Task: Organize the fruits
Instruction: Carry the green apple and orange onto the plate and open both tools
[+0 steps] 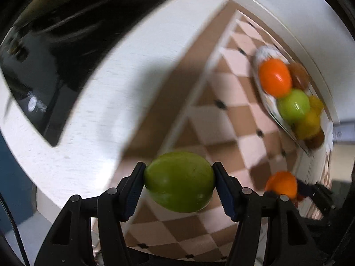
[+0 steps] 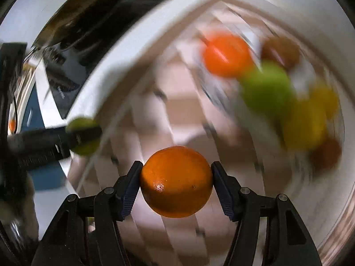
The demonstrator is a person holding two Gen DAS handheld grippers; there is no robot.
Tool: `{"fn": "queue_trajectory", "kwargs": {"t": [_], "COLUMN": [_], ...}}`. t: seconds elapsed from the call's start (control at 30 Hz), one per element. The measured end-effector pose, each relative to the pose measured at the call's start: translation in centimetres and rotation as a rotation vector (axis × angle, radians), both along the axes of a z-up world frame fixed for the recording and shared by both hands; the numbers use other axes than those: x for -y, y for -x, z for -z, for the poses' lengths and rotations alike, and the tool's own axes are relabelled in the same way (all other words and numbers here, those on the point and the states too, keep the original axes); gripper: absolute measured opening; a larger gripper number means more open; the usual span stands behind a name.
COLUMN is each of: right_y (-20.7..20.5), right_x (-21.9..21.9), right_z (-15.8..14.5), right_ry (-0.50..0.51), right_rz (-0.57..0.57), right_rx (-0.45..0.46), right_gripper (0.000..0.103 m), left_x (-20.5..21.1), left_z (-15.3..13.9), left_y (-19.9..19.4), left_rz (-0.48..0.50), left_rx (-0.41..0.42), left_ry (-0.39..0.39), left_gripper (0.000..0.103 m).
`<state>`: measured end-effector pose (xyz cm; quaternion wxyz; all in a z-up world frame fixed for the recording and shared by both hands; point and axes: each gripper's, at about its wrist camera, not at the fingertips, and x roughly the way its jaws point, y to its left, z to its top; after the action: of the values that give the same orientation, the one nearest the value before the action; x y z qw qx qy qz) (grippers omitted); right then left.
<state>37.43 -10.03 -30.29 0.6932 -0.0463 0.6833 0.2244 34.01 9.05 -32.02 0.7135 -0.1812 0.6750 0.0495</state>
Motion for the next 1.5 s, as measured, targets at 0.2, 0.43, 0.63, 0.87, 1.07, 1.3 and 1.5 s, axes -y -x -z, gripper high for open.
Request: {"fn": "queue_trajectory", "kwargs": {"t": [0.2,0.43,0.63,0.87,1.07,1.3,1.5], "right_y": [2.5,3.2,2.3,-3.2,-9.6,-12.2,-13.4], "right_x": [6.1,7.7,11.7,17.7,21.1,19.7,18.9], "right_z": [1.9,3.3,-0.4,-6.6,-4.9,-1.4,0.3], "right_ry": [0.016,-0.039,-0.168,-0.217,-0.136,-0.078,-0.073], "right_rz": [0.173,0.273,0.402,0.534,0.614,0.618,0.652], "right_rx": [-0.049,-0.047,-0.007,0.154,0.166,0.124,0.103], "right_gripper": [0.065,0.066,0.066,0.066,0.066,0.066,0.066], "left_x": [4.5,6.1,5.8,7.3,8.1,9.7,10.4], "left_z": [1.2,2.1,-3.0,-10.0,-7.5,-1.9,0.6], "left_y": [-0.6,-0.6,-3.4,-12.4,-19.8,-24.8,-25.1], "left_rz": [0.124,0.174,0.178,0.240,0.293,0.315,0.338], "left_rx": [-0.025,-0.063,0.005,0.165,0.114,-0.050,-0.118], "left_ry": [0.010,0.000,0.076,0.046,0.007,0.019,-0.013], "left_gripper": [0.059,0.059,0.059,0.059,0.059,0.059,0.059]}}
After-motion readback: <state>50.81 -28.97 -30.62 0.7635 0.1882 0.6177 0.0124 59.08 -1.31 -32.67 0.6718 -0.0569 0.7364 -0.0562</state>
